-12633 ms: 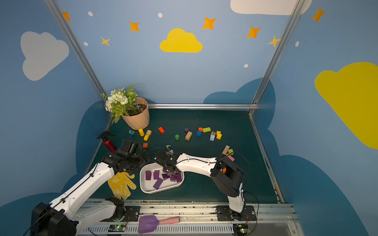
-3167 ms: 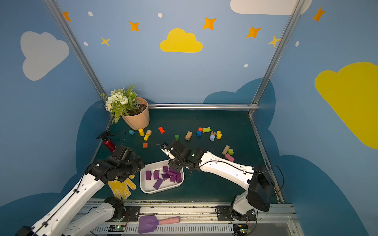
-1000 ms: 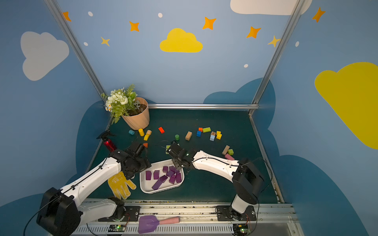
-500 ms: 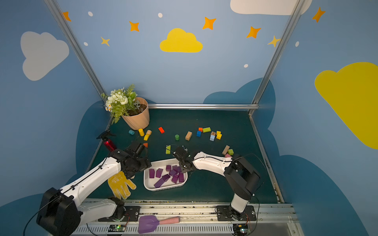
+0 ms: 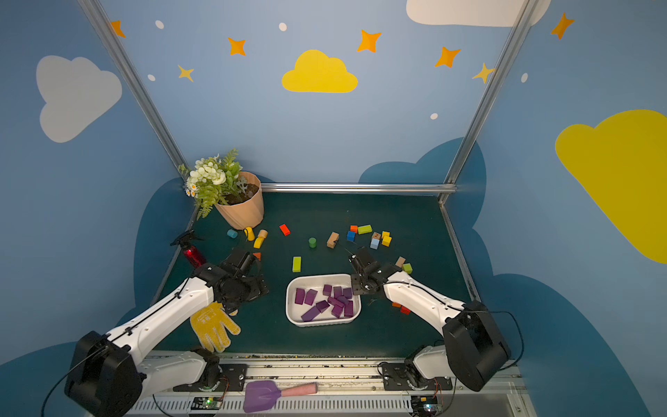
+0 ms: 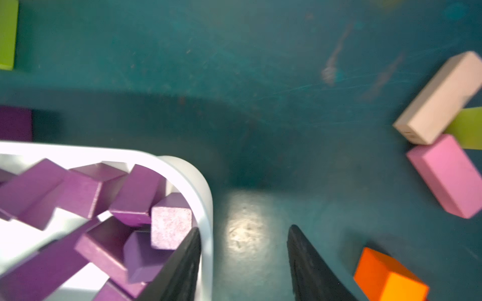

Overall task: Pick purple bricks into the storage bin
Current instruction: Move the storage box to the center of the board.

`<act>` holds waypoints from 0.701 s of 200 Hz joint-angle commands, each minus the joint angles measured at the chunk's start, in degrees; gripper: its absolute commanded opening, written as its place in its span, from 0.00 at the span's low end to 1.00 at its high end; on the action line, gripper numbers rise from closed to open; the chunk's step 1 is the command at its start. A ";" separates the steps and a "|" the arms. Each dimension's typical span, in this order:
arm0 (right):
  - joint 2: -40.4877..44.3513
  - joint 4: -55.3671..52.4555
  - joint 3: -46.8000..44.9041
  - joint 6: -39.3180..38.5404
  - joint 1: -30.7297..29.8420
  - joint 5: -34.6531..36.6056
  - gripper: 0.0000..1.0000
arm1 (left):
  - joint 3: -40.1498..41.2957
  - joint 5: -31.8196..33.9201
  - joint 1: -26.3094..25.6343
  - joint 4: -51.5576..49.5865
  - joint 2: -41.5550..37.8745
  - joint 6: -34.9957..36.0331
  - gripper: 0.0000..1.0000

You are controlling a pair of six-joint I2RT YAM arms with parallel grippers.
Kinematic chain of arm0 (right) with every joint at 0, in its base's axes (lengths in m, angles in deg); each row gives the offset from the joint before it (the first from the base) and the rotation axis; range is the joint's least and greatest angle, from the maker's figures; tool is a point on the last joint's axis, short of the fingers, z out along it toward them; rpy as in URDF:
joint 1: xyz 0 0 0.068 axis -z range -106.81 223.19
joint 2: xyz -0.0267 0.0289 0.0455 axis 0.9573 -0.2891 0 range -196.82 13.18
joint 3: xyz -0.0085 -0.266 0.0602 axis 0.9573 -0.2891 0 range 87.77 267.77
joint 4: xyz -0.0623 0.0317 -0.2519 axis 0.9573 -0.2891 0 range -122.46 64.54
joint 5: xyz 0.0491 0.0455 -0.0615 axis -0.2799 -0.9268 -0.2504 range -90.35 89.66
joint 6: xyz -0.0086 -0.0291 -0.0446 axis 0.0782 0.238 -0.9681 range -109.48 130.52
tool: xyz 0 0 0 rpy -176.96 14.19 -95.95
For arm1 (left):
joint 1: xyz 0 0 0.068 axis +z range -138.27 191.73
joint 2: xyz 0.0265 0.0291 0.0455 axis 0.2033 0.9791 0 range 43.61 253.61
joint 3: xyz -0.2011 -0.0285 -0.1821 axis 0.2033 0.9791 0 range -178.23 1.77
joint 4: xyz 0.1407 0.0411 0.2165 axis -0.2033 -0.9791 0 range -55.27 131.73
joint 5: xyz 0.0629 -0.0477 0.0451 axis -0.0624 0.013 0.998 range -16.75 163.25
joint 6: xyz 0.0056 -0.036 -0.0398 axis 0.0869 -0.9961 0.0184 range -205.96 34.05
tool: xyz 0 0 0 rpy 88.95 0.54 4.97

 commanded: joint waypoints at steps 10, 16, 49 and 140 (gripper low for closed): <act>3.41 0.17 1.23 -2.16 1.34 -2.74 0.56 | 1.72 -3.47 -0.16 4.71 0.51 2.85 1.00; 3.60 0.08 1.86 -2.17 1.48 -3.42 0.57 | 2.22 -4.06 -0.16 5.69 0.48 2.99 1.00; 3.56 -1.33 5.32 -0.74 3.12 -6.89 0.58 | 5.83 -9.09 -0.26 13.71 -0.22 3.10 1.00; 3.23 -1.99 17.86 0.45 9.64 -9.64 0.77 | 5.61 -0.67 -6.48 17.79 -3.06 4.11 1.00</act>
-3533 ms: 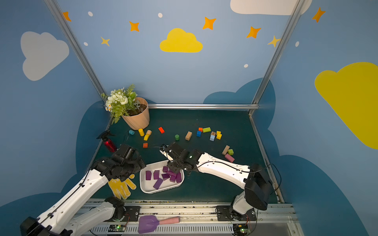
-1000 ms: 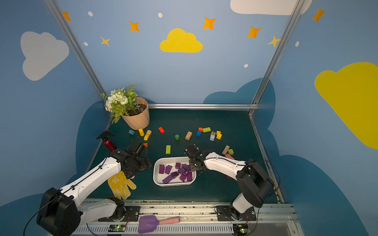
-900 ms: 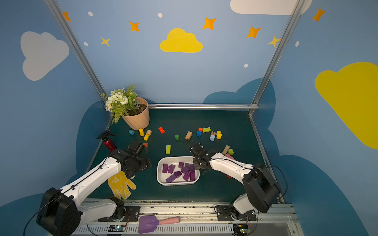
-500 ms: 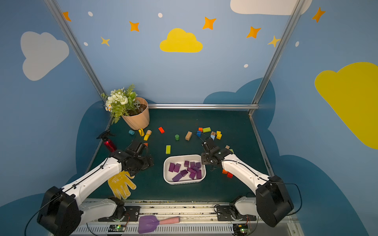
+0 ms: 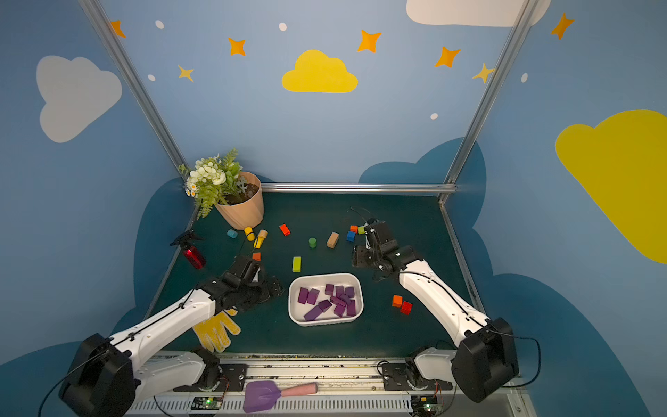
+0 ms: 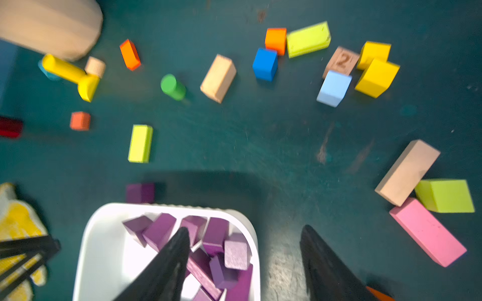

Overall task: Pick purple bricks into the storage bin
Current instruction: Move the storage box to the center of the board.

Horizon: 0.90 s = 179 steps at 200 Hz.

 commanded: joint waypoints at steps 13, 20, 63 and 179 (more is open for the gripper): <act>0.23 -1.16 5.55 -0.17 2.86 -0.33 0.80 | -4.11 6.18 -1.78 -2.87 0.20 1.56 1.00; 0.26 -1.27 6.45 -0.59 3.32 -0.11 0.82 | -4.80 6.88 -2.04 -3.75 0.09 1.71 1.00; 0.47 -1.81 11.17 -4.95 6.97 0.50 0.93 | -8.17 13.28 -3.05 -8.50 -5.00 3.38 1.00; 11.42 10.44 3.36 -16.68 14.05 3.99 0.94 | -15.90 26.27 -2.62 -2.60 -8.70 22.71 1.00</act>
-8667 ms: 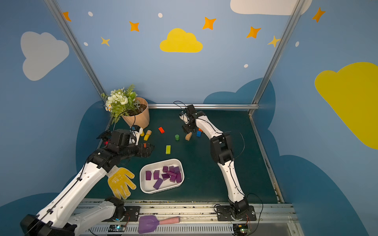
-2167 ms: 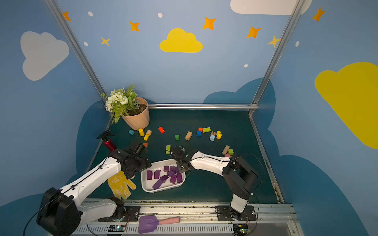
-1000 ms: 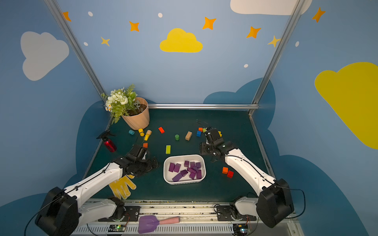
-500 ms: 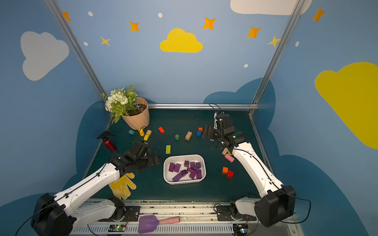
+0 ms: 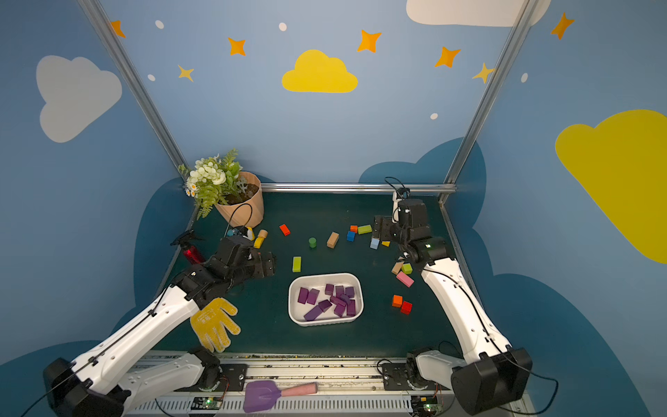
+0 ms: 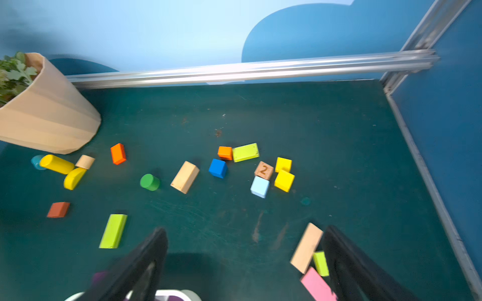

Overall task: Pick purple bricks into the storage bin
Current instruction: Move the storage box to the center of the board, then reset both arms

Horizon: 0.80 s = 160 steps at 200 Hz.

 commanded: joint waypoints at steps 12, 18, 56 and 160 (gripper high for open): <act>6.11 7.26 -4.26 -3.97 3.01 -0.99 0.94 | 0.97 6.83 0.63 4.68 -4.10 7.69 1.00; 6.98 8.00 -5.14 -4.32 3.47 -1.13 0.94 | 1.08 7.75 0.59 4.99 -4.80 8.35 1.00; 12.72 15.24 -13.51 -4.51 4.64 0.47 0.94 | 7.58 13.81 0.76 10.76 -12.22 11.87 1.00; 13.89 38.54 -37.46 -1.25 12.97 -3.56 0.94 | 25.98 7.17 18.10 34.06 -14.20 14.29 1.00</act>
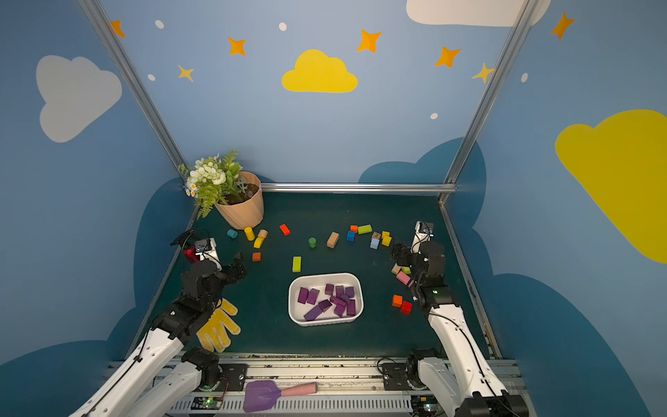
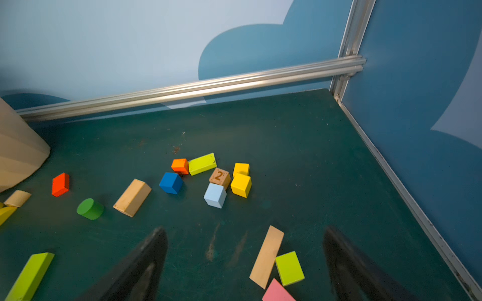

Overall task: Pick purple bricks into the storage bin
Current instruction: Reset both arms

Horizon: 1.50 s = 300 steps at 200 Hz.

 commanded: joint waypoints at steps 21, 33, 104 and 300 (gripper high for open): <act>-4.57 11.83 -5.18 1.07 3.88 -3.11 0.94 | 1.70 -4.23 5.93 12.15 9.86 -1.38 1.00; -6.57 14.57 -6.62 0.14 4.05 -3.04 0.93 | 1.62 -4.28 6.16 14.67 12.43 -0.62 1.00; -16.04 27.19 -12.10 -2.86 4.59 -1.96 0.93 | 0.51 -11.12 11.01 22.20 24.13 5.58 1.00; -31.02 47.81 -15.13 -6.12 4.24 -1.52 0.93 | 8.33 -21.18 20.39 52.76 44.82 5.76 1.00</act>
